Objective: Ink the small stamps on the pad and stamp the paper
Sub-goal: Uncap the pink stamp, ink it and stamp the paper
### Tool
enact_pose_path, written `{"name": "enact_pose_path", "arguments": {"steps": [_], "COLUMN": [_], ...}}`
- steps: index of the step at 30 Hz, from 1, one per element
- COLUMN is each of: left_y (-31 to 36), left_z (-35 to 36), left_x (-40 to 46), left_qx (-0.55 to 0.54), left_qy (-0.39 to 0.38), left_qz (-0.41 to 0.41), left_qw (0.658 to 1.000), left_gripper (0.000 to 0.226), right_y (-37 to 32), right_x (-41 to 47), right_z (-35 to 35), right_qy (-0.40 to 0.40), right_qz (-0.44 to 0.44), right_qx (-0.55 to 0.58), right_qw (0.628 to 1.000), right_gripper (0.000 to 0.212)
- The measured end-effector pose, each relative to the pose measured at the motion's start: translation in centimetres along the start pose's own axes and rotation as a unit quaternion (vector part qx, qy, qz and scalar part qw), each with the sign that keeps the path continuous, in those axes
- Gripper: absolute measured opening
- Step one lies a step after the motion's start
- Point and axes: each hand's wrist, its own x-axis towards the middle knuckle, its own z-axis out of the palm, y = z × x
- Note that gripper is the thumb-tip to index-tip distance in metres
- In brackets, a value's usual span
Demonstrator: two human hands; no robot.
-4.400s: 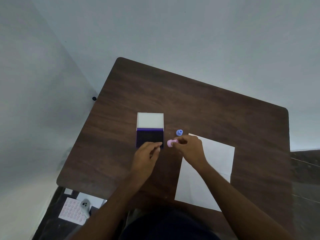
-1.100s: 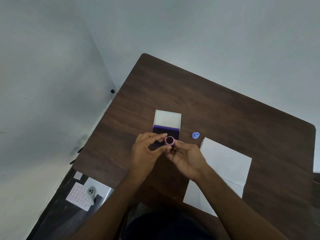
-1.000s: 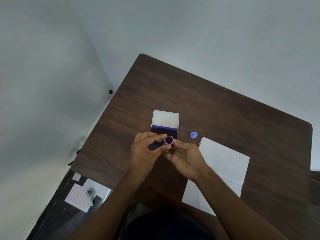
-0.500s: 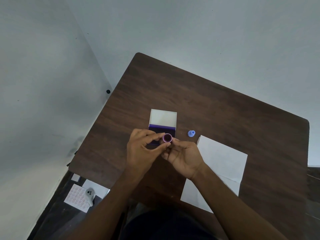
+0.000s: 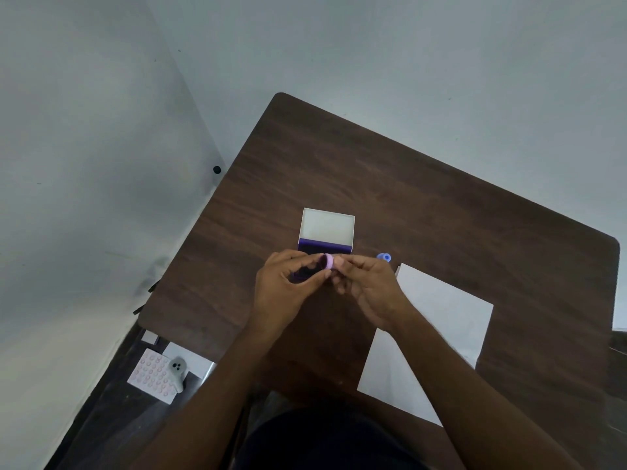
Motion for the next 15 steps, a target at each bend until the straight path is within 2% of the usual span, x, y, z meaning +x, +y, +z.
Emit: {"name": "enact_pose_path", "arguments": {"steps": [1,3,5,10,15], "left_y": [-0.7,-2.4,-3.9,-5.9,-6.4], "left_z": [0.3,0.8,1.3,3.0,4.1], "left_x": [0.2,0.5,0.7,1.5,2.0], "left_qx": [0.005,0.016,0.034,0.127,0.179], "left_qy": [0.000,0.026,0.049,0.012,0.002], "left_qz": [-0.011,-0.037,-0.074,-0.086,-0.054], "left_qw": [1.000,0.999,0.995,0.988,0.982], "left_gripper": [0.035,0.035,0.036,0.063,0.062], "right_y": [0.3,1.2,2.0,3.9,4.6], "right_x": [0.5,1.7,2.7,4.3,5.2], "right_z": [0.2,0.7,1.3,2.4,3.1], "right_qy": [0.047,0.116,0.129,0.050,0.027], "right_qz": [-0.023,-0.064,-0.095,-0.182,-0.156], "right_qx": [-0.109,-0.299,-0.409,-0.612,-0.684], "right_qw": [0.993,0.945,0.898,0.768,0.712], "right_gripper": [0.021,0.021,0.024,0.026,0.034]}}
